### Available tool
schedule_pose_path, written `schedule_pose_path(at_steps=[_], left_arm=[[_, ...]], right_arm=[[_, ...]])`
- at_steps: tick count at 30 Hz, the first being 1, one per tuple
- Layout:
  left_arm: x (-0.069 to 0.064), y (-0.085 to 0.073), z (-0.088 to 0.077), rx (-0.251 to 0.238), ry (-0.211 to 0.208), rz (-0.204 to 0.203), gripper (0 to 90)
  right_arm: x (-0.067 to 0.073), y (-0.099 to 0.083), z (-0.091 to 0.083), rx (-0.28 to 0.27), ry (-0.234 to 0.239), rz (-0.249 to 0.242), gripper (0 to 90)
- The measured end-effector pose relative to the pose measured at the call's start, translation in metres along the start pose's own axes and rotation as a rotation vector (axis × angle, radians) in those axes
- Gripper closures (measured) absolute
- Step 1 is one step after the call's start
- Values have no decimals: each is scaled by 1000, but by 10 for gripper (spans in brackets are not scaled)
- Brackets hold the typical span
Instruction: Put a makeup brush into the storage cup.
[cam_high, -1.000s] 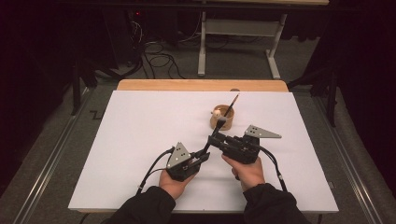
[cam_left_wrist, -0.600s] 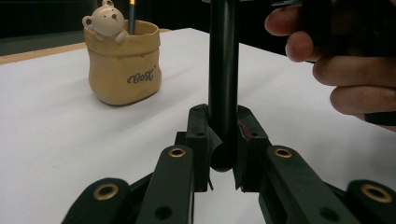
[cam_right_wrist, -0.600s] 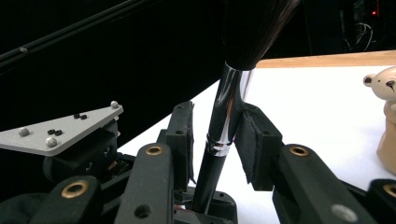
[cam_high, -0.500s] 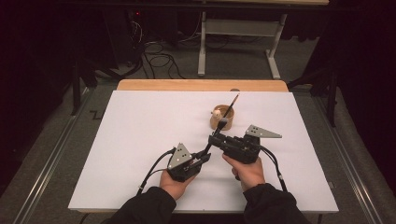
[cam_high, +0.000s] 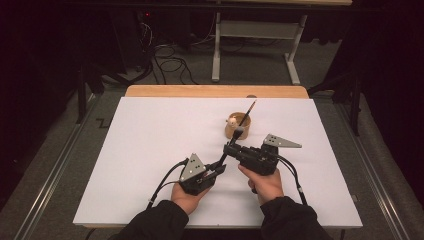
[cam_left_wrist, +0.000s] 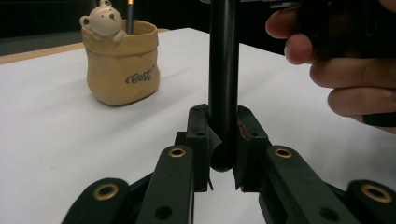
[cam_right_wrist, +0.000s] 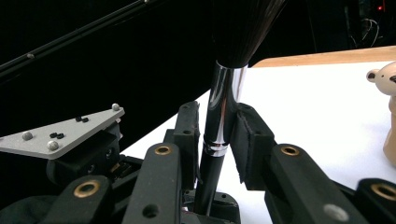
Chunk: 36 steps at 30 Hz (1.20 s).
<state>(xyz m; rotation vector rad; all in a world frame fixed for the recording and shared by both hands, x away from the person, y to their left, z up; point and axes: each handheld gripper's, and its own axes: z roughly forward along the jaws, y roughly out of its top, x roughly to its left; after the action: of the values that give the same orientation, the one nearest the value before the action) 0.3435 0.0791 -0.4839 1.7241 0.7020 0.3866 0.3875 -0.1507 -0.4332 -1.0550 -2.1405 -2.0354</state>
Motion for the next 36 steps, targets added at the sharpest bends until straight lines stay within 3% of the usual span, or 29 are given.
schedule_pose_path(at_steps=[14, 30, 36], left_arm=[[0, -1, 1, 16, 6, 2, 790], [1, -1, 2, 26, 3, 0, 782], [0, -1, 3, 26, 4, 2, 670]], right_arm=[[-4, -1, 0, 8, 10, 38, 787], [-1, -1, 1, 13, 14, 17, 794], [0, -1, 0, 15, 8, 0, 795]])
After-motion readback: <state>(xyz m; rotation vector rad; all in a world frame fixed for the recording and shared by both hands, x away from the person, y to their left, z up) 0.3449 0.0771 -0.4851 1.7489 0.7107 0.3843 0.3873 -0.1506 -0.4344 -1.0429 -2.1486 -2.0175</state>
